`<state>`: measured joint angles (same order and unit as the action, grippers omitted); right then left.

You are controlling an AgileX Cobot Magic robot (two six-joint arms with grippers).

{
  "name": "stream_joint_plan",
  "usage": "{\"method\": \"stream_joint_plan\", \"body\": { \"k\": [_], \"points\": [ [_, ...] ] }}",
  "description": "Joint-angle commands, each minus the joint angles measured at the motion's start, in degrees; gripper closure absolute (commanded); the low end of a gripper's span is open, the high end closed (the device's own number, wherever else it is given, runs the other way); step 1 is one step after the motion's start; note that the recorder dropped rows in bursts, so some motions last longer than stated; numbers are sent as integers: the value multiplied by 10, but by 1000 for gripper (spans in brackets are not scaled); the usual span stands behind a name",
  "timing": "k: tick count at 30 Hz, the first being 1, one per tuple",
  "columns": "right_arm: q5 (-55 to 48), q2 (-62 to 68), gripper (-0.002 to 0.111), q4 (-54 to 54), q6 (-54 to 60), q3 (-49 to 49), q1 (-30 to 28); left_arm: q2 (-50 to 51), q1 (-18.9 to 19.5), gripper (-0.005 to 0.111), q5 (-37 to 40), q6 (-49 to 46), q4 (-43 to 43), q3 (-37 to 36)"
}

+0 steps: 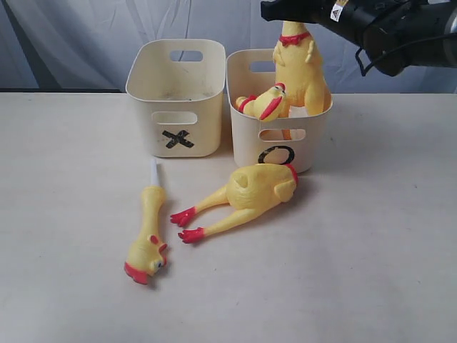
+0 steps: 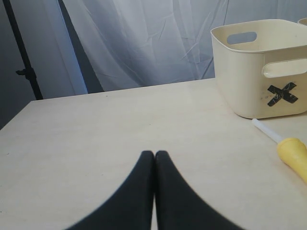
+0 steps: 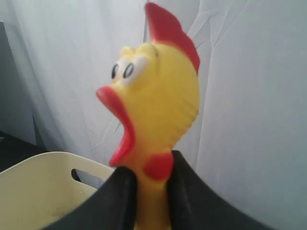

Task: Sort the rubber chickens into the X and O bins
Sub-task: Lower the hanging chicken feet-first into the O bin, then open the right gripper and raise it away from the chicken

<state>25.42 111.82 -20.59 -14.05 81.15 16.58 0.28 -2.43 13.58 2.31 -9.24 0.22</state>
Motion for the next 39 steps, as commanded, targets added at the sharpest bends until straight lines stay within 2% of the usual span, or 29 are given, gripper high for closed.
{"method": "stream_joint_plan", "body": {
  "k": [1, 13, 15, 18, 20, 22, 34, 39],
  "points": [
    [-3, 15, 109, 1, -1, 8, 3, -3, -5, 107, -1, 2, 0, -2],
    [-8, 42, 108, 1, 2, 8, 3, -3, -5, 107, -1, 2, 0, -2],
    [-9, 44, 99, 1, 2, 8, 3, -3, -5, 107, -1, 2, 0, -2],
    [-9, 45, 74, 1, 2, 8, 3, -3, -5, 107, -1, 2, 0, -2],
    [-9, 46, 61, 1, 2, 8, 3, -3, -5, 107, -1, 2, 0, -2],
    [-9, 46, 58, 1, 2, 8, 3, -3, -5, 107, -1, 2, 0, -2],
    [-7, 46, 57, 19, 3, 8, 3, -3, -5, 107, -1, 2, 0, -2],
    [-16, 46, 42, 36, 3, 8, 3, -3, -5, 107, -1, 2, 0, -2]
  ]
}}
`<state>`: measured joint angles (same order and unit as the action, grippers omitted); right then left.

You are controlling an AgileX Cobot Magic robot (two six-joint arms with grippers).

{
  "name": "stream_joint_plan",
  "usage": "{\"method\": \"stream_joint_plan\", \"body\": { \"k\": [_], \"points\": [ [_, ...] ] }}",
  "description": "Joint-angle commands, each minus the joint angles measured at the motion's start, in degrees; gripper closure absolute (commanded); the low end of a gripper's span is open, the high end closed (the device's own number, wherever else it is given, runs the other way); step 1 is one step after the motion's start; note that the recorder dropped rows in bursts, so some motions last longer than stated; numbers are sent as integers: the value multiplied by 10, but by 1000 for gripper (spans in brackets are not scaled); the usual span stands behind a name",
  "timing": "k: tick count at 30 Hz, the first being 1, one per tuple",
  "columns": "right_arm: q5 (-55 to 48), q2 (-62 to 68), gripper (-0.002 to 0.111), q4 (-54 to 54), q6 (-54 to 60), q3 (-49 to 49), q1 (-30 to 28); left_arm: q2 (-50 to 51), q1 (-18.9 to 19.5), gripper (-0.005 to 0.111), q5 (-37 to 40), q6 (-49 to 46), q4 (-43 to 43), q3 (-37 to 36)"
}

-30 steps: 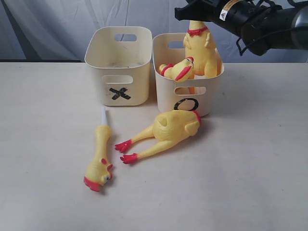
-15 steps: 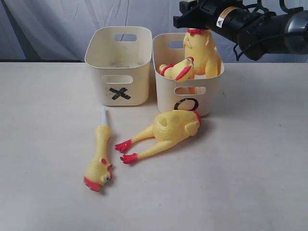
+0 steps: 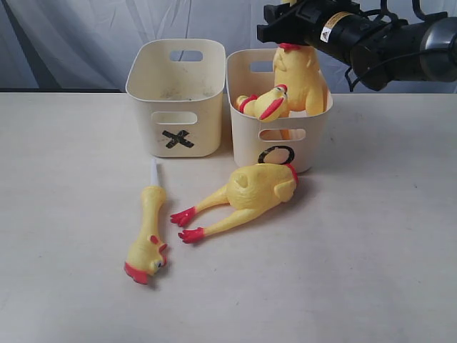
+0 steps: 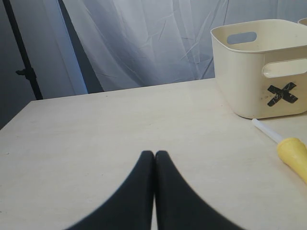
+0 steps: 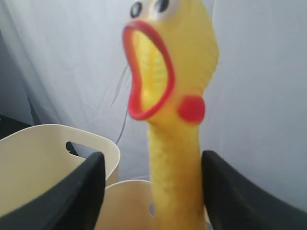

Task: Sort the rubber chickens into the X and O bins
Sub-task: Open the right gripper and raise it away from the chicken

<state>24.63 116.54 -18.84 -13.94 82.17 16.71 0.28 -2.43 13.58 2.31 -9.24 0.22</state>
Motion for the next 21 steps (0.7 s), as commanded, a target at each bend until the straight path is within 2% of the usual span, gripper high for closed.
{"method": "stream_joint_plan", "body": {
  "k": [1, 16, 21],
  "points": [
    [-11, -1, 40, 23, 2, -3, 1, -3, -5, 107, -1, 2, 0, -2],
    [-17, -19, 39, 39, 13, -3, 1, -3, -5, 107, -1, 2, 0, -2],
    [-58, -48, 39, 41, 15, -3, 0, -3, -5, 107, -1, 2, 0, -2]
  ]
}}
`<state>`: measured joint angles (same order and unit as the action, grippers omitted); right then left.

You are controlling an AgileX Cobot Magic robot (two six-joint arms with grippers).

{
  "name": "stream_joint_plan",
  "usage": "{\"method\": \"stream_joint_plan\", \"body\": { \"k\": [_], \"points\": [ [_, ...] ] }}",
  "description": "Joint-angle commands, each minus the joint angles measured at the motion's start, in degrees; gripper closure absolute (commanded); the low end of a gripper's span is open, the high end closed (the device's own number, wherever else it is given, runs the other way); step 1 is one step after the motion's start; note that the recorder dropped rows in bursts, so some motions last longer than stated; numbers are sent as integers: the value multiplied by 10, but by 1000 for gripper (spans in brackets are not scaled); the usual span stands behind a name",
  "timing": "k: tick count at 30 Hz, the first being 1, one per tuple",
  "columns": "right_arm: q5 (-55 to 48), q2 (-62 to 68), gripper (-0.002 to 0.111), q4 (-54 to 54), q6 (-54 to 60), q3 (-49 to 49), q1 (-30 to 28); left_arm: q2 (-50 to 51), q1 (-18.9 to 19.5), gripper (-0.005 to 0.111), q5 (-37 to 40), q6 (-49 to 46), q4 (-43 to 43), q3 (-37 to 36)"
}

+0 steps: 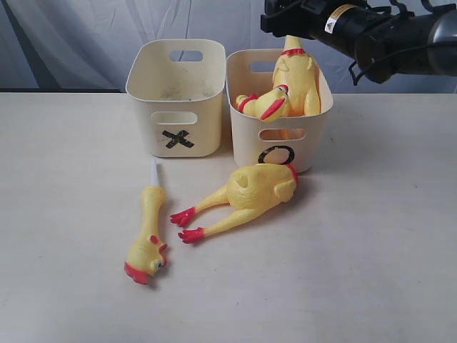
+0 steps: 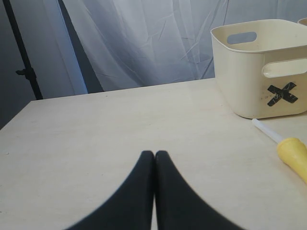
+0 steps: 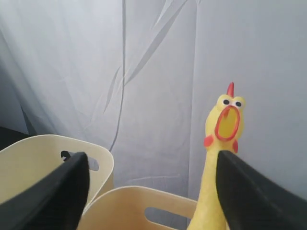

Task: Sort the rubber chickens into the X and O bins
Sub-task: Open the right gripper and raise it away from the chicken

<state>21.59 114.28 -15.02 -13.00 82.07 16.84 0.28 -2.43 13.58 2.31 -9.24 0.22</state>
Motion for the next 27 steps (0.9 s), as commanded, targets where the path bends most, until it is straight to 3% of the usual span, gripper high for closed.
{"method": "stream_joint_plan", "body": {
  "k": [1, 3, 11, 17, 27],
  "points": [
    [-47, -34, 39, 3, 6, -1, -1, -3, -5, 107, -1, 2, 0, -2],
    [-98, -56, 40, 2, 10, -1, -1, -3, -5, 107, -1, 2, 0, -2],
    [-257, -129, 109, -27, 10, -1, -1, -3, -5, 107, -1, 2, 0, -2],
    [-402, -190, 108, -37, 10, -1, -1, -3, -5, 107, -1, 2, 0, -2],
    [-486, -279, 108, -32, 10, -43, -1, -3, -5, 107, -1, 2, 0, -2]
  ]
}}
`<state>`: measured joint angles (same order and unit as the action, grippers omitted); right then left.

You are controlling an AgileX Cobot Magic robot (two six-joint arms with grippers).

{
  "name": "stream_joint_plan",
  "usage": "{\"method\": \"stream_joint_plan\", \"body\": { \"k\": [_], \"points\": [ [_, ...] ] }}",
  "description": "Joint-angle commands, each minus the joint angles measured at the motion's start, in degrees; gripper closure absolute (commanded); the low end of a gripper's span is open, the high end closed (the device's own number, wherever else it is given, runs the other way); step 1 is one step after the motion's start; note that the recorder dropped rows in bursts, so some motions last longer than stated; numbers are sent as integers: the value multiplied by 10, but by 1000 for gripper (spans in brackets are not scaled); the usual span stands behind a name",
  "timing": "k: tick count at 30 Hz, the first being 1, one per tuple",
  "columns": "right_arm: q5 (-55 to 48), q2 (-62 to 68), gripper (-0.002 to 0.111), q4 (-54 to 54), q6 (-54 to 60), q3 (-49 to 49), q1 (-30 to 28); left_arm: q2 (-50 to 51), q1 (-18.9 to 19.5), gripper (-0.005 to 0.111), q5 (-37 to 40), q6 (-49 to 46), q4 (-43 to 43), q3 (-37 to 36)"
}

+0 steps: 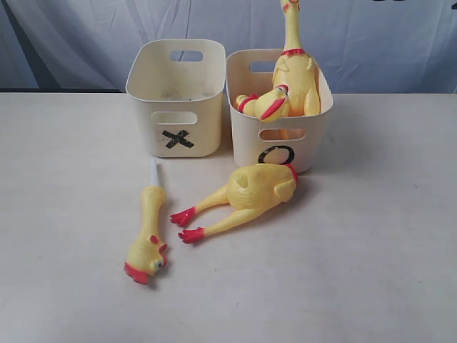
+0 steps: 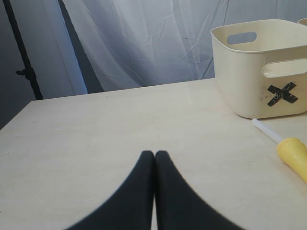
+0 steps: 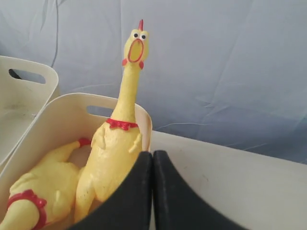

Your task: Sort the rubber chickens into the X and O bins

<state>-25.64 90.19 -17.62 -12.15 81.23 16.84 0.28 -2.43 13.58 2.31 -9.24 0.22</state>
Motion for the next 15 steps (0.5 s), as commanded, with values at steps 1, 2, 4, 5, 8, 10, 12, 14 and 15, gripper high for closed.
{"method": "stream_joint_plan", "body": {
  "k": [1, 2, 4, 5, 8, 10, 12, 14, 15],
  "points": [
    [-11, -50, 108, -12, 1, -50, -1, -3, -5, 107, -1, 2, 0, -2],
    [-6, -62, 108, -15, 1, -64, -1, -3, -5, 107, -1, 2, 0, -2],
    [4, -87, 108, -16, 1, -98, -1, -3, -5, 107, -1, 2, 0, -2],
    [8, -97, 108, -16, 1, -113, -1, -3, -5, 107, -1, 2, 0, -2],
    [33, -138, 108, -14, 1, -167, -1, -3, -5, 107, -1, 2, 0, -2],
    [56, -171, 108, -11, -2, -208, -1, -3, -5, 107, -1, 2, 0, -2],
    [80, -206, 108, 5, -5, -249, -1, -3, -5, 107, -1, 2, 0, -2],
    [105, -238, 108, 29, -12, -288, -1, -3, -5, 107, -1, 2, 0, -2],
    [119, -256, 108, 42, -14, -309, -1, -3, -5, 107, -1, 2, 0, -2]
  ]
}}
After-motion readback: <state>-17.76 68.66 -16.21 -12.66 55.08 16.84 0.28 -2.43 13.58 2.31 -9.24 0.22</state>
